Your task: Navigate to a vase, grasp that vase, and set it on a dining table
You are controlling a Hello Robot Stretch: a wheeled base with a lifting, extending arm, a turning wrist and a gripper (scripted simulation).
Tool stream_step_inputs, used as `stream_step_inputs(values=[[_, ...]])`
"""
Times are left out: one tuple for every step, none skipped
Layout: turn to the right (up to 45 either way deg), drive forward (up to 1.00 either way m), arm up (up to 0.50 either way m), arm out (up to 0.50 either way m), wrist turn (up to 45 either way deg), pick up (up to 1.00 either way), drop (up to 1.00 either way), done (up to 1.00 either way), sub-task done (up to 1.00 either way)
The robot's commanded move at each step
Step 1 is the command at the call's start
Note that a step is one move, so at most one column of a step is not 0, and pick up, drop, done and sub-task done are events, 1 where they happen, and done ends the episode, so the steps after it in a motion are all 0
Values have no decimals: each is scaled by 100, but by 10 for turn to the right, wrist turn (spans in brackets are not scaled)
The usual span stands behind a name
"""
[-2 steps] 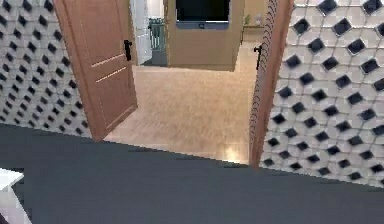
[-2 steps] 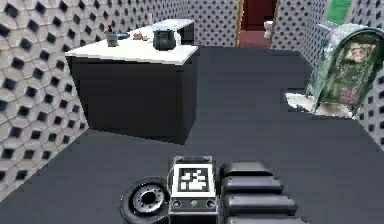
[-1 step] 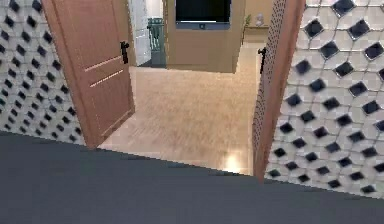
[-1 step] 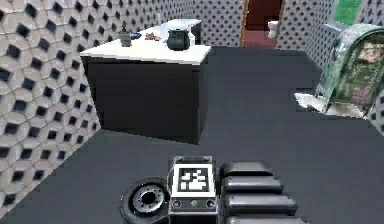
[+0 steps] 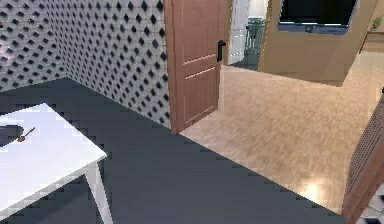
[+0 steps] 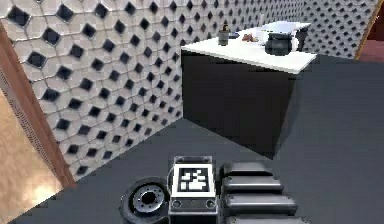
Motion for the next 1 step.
stream_step_inputs(values=[[-30,0,0,0,0,0,0,0,0]])
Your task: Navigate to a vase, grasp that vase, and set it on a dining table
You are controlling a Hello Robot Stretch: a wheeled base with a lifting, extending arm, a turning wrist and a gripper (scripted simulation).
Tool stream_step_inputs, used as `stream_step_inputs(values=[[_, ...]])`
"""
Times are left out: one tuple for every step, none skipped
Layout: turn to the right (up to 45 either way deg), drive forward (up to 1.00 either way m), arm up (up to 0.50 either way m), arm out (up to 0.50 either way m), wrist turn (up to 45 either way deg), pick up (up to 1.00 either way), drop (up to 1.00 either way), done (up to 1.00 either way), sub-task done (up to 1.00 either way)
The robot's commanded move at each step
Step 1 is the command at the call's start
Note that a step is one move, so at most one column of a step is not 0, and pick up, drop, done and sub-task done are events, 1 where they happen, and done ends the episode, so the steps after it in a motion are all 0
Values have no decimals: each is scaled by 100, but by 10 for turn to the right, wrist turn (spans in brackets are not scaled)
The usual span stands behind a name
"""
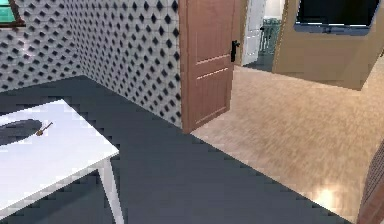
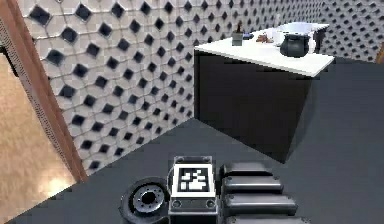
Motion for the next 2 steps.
stream_step_inputs(values=[[0,35,0,0,0,0,0,0,0],[-60,0,0,0,0,0,0,0,0]])
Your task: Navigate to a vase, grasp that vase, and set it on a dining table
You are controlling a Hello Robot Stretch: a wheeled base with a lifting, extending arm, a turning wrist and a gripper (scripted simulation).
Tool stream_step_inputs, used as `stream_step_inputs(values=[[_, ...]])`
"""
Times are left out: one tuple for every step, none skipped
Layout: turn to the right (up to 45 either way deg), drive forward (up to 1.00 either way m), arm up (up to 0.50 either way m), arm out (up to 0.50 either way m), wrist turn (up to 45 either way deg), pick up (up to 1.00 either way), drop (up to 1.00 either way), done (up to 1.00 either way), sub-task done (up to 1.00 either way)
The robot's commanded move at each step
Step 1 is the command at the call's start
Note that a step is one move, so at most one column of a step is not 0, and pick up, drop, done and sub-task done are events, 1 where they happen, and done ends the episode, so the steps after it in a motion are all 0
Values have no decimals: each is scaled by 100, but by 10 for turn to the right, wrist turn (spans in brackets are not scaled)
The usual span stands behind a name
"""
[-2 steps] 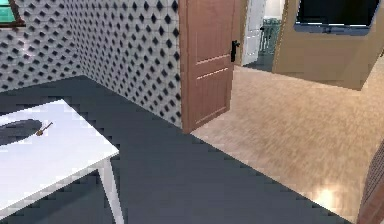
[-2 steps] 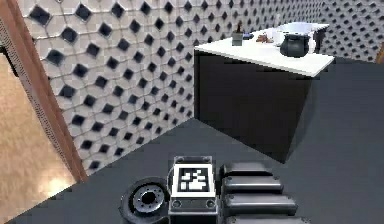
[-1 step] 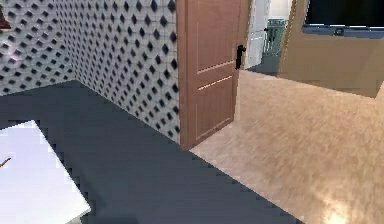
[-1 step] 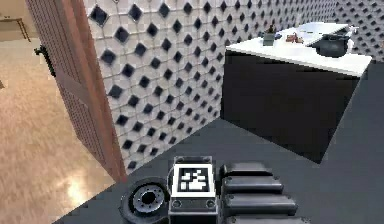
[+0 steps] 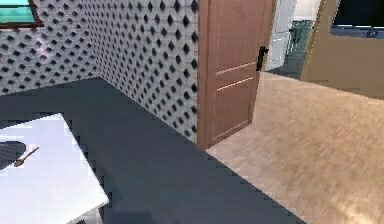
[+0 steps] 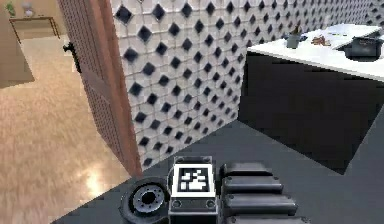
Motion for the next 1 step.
stream_step_inputs(values=[[0,85,0,0,0,0,0,0,0]])
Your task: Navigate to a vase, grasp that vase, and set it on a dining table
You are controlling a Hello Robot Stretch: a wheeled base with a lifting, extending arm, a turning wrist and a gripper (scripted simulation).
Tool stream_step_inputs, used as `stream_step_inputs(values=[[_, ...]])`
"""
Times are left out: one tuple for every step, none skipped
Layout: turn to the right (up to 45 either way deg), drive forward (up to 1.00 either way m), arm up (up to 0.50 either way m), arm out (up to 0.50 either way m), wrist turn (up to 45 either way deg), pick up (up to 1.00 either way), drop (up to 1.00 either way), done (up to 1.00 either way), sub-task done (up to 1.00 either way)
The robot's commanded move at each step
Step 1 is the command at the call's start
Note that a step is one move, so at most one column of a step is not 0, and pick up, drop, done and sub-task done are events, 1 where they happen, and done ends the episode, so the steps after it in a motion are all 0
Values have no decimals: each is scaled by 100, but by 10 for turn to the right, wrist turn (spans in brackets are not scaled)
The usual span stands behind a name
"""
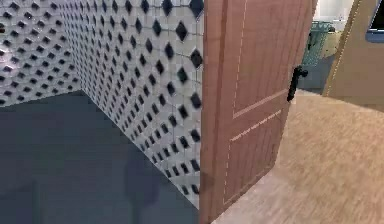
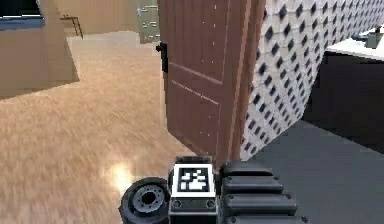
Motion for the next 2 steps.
stream_step_inputs(values=[[-390,0,0,0,0,0,0,0,0],[0,75,0,0,0,0,0,0,0]])
